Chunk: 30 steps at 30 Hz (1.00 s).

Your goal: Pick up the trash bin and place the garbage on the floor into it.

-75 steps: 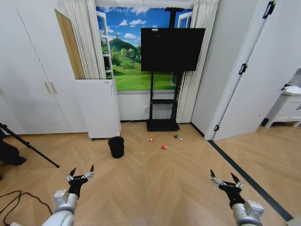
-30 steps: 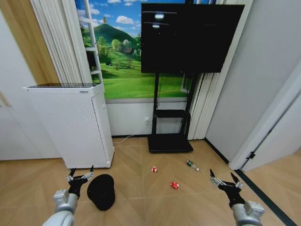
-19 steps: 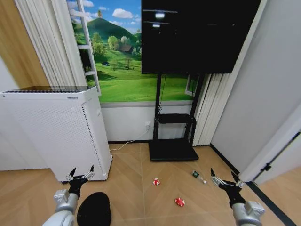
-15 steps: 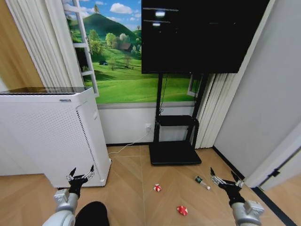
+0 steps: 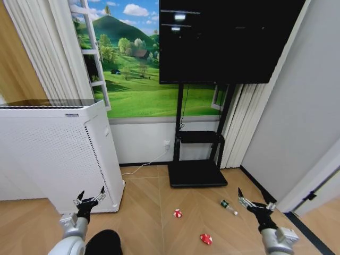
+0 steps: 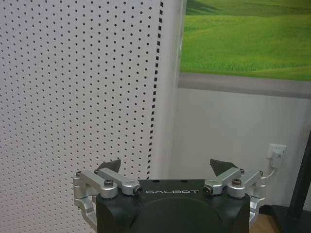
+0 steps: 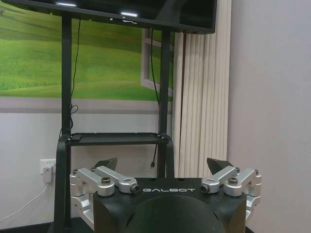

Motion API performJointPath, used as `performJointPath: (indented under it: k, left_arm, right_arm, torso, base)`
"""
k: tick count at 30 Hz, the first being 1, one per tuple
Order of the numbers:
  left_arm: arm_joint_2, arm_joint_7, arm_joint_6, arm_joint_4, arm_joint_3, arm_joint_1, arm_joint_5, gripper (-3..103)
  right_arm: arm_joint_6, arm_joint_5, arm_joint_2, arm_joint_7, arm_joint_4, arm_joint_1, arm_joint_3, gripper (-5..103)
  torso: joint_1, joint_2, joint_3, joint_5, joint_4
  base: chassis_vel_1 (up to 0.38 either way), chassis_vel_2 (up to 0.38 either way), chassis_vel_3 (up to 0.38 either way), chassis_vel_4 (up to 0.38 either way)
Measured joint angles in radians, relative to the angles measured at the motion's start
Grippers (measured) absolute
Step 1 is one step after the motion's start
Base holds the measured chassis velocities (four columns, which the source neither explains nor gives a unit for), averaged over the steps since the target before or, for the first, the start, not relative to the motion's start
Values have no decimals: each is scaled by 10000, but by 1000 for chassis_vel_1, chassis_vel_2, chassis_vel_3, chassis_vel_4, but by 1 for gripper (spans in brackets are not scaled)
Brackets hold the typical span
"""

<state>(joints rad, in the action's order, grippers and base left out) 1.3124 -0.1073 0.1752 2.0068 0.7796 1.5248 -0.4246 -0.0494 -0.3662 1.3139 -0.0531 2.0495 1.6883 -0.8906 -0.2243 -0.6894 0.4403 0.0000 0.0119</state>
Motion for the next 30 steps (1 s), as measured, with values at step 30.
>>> performJointPath:
  k: [30]
  left_arm:
    - [55, 83, -31, -11, 2, -39, -5, 100]
  right_arm:
    - [-142, 74, -36, -20, -214, -163, 23, 100]
  torso:
    - [97, 241, -140, 0, -1]
  base:
    - [9, -11, -10, 7]
